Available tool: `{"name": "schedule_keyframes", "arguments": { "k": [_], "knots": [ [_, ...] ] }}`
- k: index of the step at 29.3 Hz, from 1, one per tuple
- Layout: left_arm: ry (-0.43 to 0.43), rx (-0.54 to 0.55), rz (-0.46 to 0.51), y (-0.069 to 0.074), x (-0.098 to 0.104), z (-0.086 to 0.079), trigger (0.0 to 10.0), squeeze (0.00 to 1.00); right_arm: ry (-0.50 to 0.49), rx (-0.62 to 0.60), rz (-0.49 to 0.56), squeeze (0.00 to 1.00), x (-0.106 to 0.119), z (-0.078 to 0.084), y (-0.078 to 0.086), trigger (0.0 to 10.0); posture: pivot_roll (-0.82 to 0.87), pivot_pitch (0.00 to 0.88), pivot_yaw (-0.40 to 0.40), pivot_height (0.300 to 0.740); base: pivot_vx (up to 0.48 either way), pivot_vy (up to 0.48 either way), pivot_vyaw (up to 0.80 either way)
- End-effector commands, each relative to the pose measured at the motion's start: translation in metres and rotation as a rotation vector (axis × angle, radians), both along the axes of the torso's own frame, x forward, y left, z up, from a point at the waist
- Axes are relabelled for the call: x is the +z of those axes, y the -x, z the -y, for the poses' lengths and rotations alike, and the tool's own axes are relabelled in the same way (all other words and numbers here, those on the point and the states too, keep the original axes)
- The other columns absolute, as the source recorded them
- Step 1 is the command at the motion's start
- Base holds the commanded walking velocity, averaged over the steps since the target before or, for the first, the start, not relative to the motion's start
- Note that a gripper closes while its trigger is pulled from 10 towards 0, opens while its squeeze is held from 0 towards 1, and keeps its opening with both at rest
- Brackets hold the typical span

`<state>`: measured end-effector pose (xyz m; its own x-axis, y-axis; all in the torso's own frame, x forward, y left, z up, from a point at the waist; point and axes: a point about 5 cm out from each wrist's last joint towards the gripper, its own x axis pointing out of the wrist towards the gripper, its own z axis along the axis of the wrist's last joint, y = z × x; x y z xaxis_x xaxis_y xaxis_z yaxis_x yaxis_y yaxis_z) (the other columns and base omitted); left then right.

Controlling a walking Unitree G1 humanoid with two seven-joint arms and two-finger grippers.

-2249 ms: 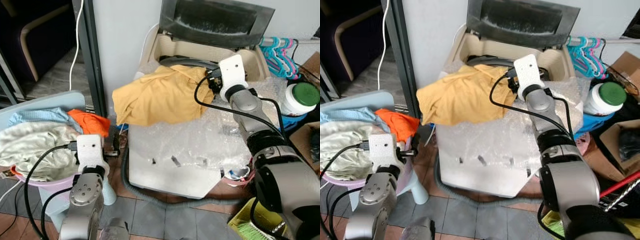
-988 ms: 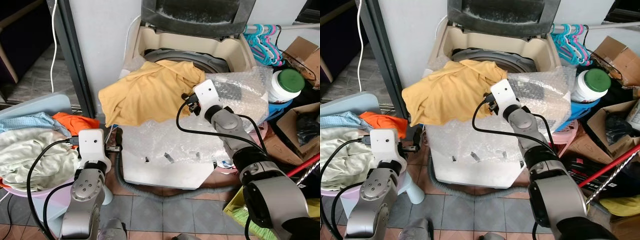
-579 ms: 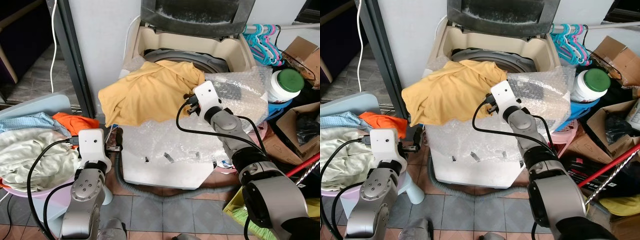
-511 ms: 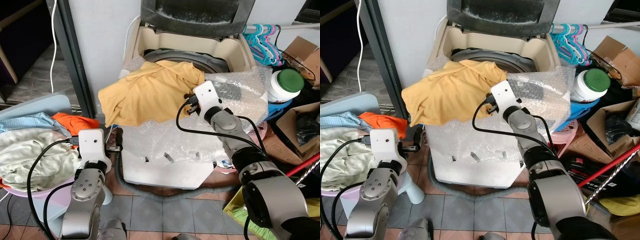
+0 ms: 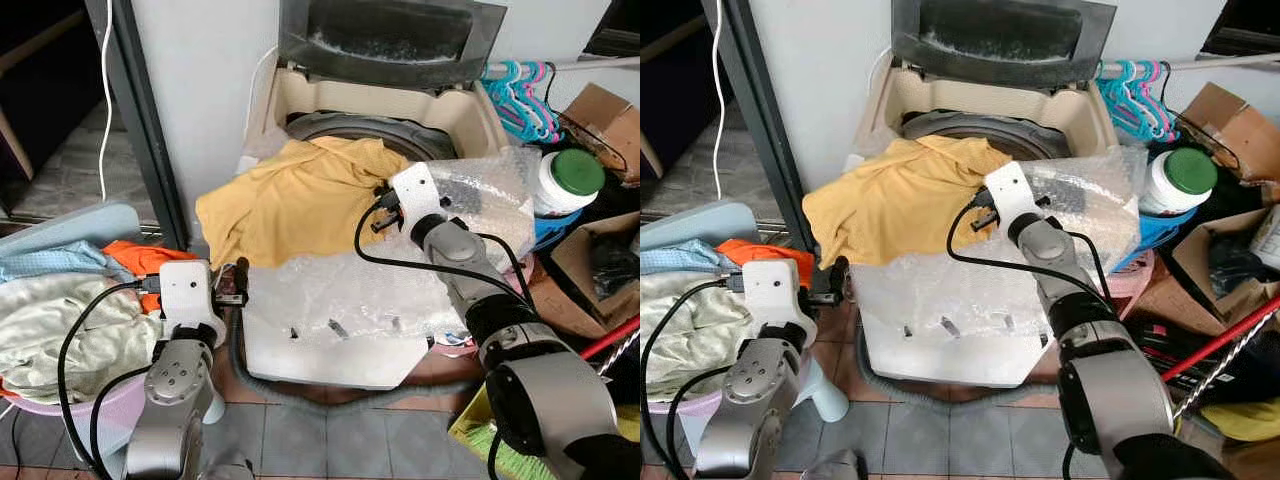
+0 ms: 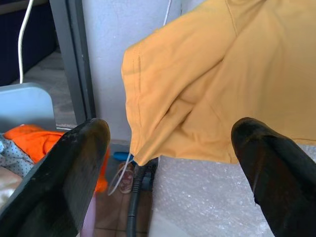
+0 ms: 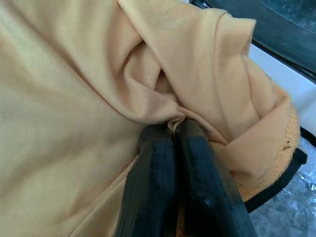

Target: Clothes washing

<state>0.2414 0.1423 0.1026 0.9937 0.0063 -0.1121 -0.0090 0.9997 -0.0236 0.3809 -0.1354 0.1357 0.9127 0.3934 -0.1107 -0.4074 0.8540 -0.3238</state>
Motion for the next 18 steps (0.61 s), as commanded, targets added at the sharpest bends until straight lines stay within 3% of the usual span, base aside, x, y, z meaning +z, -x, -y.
{"name": "schedule_keyframes", "arguments": {
  "k": [1, 4, 7, 10, 12, 13, 14, 16, 17, 18],
  "knots": [
    [0.002, -0.022, 0.002, -0.001, 0.000, 0.004, 10.0, 0.00, -0.029, 0.064, 0.066, 0.00, 0.020, -0.005, -0.005, 0.0, 0.08, 0.000, -0.080, 0.740, 0.352, 0.000, 0.00],
    [0.000, -0.023, 0.001, -0.001, -0.001, 0.004, 10.0, 0.00, -0.028, 0.149, 0.123, 0.00, 0.036, -0.012, -0.006, 0.0, 0.08, 0.000, -0.078, 0.740, 0.358, 0.000, 0.00],
    [-0.005, -0.025, 0.000, -0.002, -0.001, 0.004, 10.0, 0.00, -0.002, 0.247, 0.206, 0.00, 0.069, -0.015, -0.012, 0.0, 0.07, 0.000, -0.075, 0.740, 0.340, 0.000, 0.00],
    [-0.009, -0.028, 0.001, -0.003, -0.002, 0.004, 10.0, 0.00, 0.011, 0.239, 0.293, 0.00, 0.106, -0.010, -0.020, 0.0, 0.07, 0.000, -0.075, 0.740, 0.324, 0.000, 0.00],
    [-0.013, -0.029, -0.001, -0.004, -0.002, 0.004, 10.0, 0.00, -0.009, 0.117, 0.420, 0.00, 0.153, 0.006, -0.029, 0.0, 0.07, 0.000, -0.072, 0.740, 0.276, 0.000, 0.00],
    [-0.013, -0.029, -0.001, -0.004, -0.002, 0.004, 10.0, 0.00, -0.009, 0.117, 0.420, 0.00, 0.153, 0.006, -0.029, 0.0, 0.07, 0.000, -0.072, 0.740, 0.274, 0.000, 0.00],
    [-0.011, -0.030, 0.001, -0.004, -0.002, 0.004, 10.0, 0.00, -0.069, -0.021, 0.487, 0.00, 0.178, 0.022, -0.032, 0.0, 0.07, 0.000, -0.072, 0.740, 0.259, 0.000, 0.00],
    [-0.010, -0.030, 0.001, -0.004, -0.002, 0.004, 10.0, 0.00, -0.094, -0.069, 0.505, 0.00, 0.186, 0.028, -0.033, 0.0, 0.07, 0.000, -0.072, 0.740, 0.259, 0.000, 0.00],
    [-0.009, -0.028, -0.001, -0.004, -0.002, 0.005, 10.0, 0.00, -0.104, -0.169, 0.519, 0.00, 0.193, 0.041, -0.034, 0.0, 0.07, 0.000, -0.071, 0.740, 0.000, 0.000, 0.00],
    [-0.013, -0.023, -0.005, -0.005, -0.003, 0.005, 10.0, 0.00, -0.051, -0.326, 0.514, 0.00, 0.192, 0.061, -0.035, 0.0, 0.07, 0.000, -0.070, 0.740, 0.000, 0.000, 0.00]
  ]
}}
